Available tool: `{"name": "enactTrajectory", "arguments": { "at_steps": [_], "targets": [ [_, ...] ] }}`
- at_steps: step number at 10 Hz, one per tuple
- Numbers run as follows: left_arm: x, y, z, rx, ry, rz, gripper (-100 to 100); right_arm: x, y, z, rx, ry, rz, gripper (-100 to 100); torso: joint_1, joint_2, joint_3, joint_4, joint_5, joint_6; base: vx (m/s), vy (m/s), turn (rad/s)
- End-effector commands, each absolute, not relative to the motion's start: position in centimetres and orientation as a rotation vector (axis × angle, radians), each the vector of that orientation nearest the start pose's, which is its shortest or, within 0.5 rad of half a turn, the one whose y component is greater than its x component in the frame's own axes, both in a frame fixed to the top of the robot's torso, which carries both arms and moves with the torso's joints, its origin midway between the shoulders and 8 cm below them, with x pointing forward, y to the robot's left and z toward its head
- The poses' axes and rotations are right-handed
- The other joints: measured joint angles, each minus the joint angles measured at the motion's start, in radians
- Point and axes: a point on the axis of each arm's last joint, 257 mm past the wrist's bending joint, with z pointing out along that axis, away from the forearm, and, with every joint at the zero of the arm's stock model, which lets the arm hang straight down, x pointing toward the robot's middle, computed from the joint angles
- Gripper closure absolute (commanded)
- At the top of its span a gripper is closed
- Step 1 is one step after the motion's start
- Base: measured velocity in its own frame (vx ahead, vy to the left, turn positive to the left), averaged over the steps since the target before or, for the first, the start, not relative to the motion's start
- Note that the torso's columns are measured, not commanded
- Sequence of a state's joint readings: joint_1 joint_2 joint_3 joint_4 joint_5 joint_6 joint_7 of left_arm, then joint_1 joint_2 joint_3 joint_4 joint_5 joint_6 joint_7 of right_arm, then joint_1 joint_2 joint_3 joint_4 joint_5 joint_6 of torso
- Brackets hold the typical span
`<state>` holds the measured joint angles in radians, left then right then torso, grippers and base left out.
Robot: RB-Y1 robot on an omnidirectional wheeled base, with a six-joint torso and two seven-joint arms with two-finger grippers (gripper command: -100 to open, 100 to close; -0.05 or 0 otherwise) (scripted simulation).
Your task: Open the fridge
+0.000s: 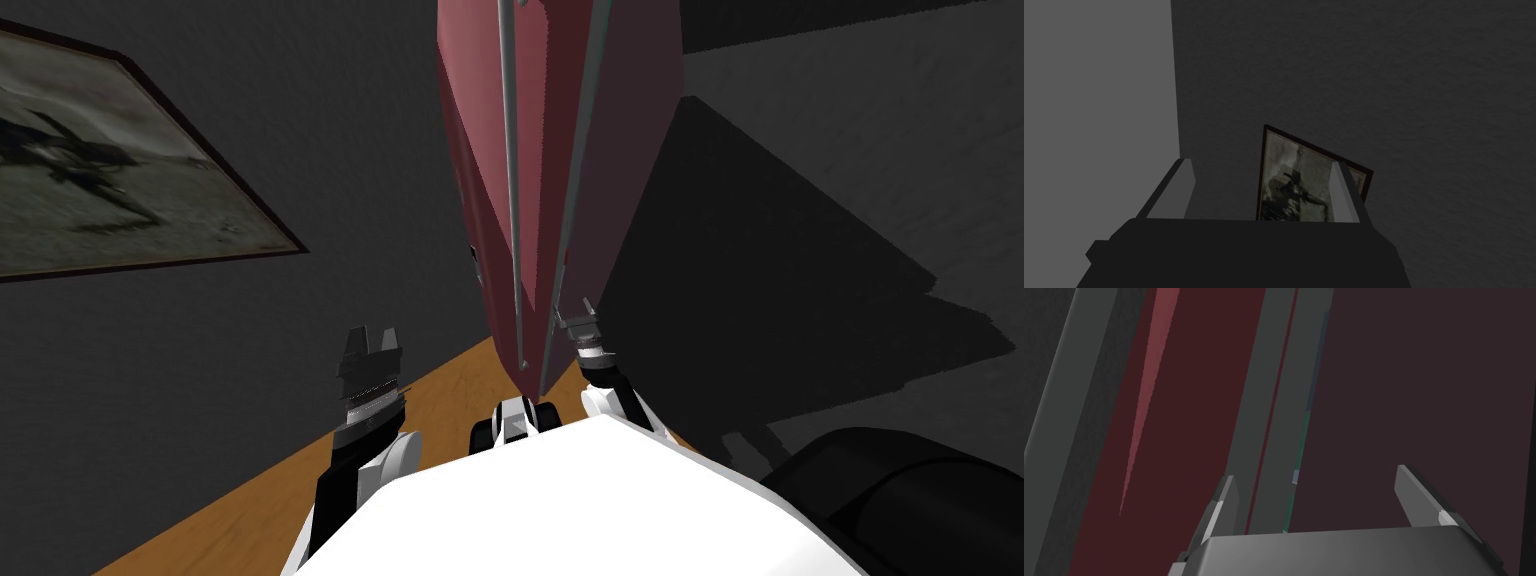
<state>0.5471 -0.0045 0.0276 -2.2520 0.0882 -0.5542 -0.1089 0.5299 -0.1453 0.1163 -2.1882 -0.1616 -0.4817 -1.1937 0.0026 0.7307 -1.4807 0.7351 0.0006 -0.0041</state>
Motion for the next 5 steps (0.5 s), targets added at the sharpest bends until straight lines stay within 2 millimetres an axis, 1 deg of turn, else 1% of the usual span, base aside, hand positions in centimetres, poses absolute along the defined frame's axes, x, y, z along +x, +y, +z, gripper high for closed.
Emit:
{"name": "enactTrajectory", "arguments": {
  "at_steps": [1, 2, 3, 4, 5],
  "targets": [
    [33.2, 30.6, 0.8, -0.685, 0.590, -1.203, 0, 36.5, -25.3, -4.2, -1.618, -0.190, -2.960, -100, 0.000, -0.001, -0.001, 0.000, 0.000, 0.001, -0.007, 0.006, -0.010],
    [33.2, 30.6, 0.8, -0.685, 0.590, -1.203, 0, 36.6, -25.4, -4.8, -1.611, -0.128, -2.910, -100, -0.001, -0.001, -0.001, 0.000, 0.000, 0.002, -0.010, 0.008, 0.085],
    [33.2, 30.5, 0.8, -0.685, 0.590, -1.203, 0, 36.6, -25.4, -4.8, -1.600, -0.107, -2.892, -100, 0.000, -0.001, -0.001, -0.001, 0.000, 0.000, -0.013, 0.006, 0.083],
    [33.2, 30.6, 0.8, -0.685, 0.590, -1.203, 0, 36.6, -25.4, -4.8, -1.597, -0.101, -2.886, -100, 0.000, -0.002, -0.001, -0.001, 0.000, 0.001, -0.006, 0.005, 0.014],
    [33.2, 30.6, 0.8, -0.685, 0.590, -1.203, 0, 36.7, -25.5, -5.4, -1.590, -0.039, -2.835, -100, -0.001, -0.002, -0.001, -0.001, 0.000, 0.001, -0.009, 0.010, 0.116]
  ]
}}
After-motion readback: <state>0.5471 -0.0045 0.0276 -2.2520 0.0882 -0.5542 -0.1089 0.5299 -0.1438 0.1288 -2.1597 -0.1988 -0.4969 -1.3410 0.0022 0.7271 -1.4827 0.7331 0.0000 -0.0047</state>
